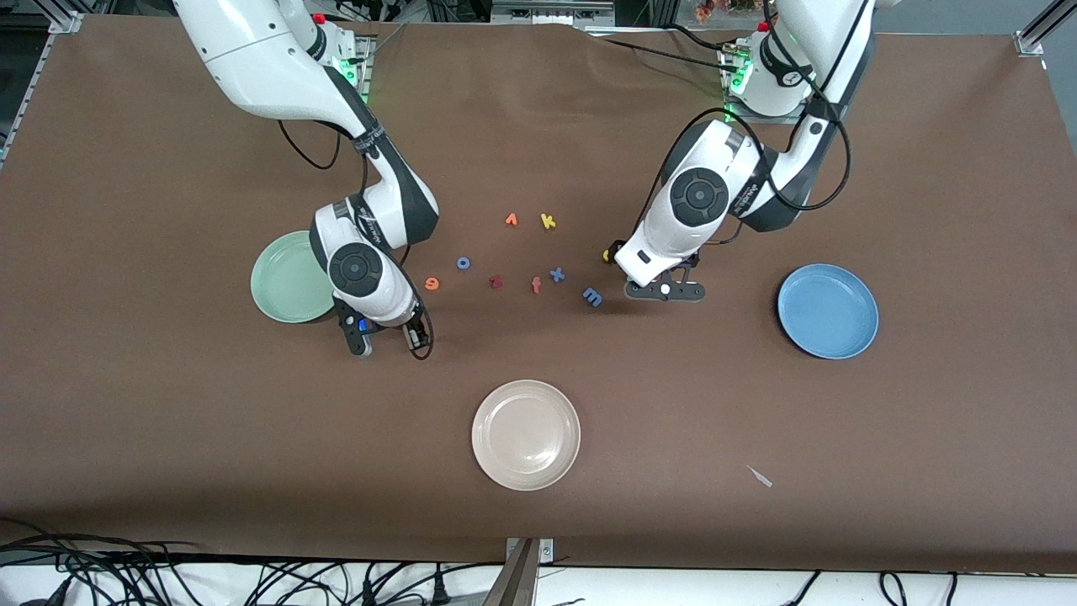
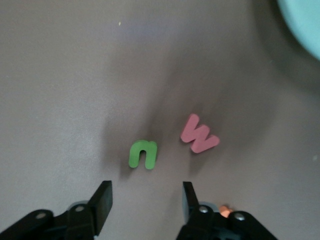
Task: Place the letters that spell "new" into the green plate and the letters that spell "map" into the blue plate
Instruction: 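Reach the right gripper to the green letter while the left reaches cyan, then drop the green letter with the right gripper while the left gripper grasps cyan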
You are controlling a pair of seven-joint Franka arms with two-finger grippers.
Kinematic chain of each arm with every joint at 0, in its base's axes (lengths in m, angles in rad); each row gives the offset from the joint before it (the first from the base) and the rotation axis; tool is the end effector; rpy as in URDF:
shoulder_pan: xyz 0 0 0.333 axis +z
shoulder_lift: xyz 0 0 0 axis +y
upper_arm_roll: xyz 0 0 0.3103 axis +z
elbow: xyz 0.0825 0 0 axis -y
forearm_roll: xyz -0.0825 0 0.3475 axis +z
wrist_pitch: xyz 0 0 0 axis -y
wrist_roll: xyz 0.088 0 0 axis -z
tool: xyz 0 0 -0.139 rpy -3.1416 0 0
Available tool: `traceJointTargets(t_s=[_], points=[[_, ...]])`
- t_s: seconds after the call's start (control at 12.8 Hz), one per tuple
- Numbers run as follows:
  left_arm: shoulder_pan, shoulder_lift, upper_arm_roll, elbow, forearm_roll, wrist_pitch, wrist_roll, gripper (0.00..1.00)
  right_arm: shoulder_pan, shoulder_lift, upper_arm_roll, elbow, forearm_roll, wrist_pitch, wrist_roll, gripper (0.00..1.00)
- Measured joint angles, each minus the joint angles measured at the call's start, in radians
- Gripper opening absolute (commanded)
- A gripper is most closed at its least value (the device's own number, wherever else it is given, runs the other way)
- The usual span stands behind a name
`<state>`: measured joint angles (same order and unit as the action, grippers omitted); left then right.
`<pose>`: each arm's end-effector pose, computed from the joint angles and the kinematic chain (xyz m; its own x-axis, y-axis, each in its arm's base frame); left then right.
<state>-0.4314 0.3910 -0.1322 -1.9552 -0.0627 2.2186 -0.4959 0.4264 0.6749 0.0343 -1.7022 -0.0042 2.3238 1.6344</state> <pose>0.4812 -0.3063 0.2572 0.9874 -0.0216 -0.1567 -0.0181 -0.9996 0.0232 0.5731 0.2824 0.1867 0.3826 -0.9238 -0.0151 -0.9222 -0.3829 0.0540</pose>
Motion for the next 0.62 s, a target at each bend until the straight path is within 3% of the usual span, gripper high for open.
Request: traceJointTargets(t_s=[0.39,0.62], points=[[-0.026,0.054,0.001,-0.101,0.0,0.184,-0.011,1.0,0.0,0.025,-0.02,0.0,0.0,0.027,0.011,0.58],[-0.036,0.071,0.001,-0.129,0.0,0.241,-0.015,1.0,0.0,0.028,-0.035,0.0,-0.002,0.028,0.011,0.42]])
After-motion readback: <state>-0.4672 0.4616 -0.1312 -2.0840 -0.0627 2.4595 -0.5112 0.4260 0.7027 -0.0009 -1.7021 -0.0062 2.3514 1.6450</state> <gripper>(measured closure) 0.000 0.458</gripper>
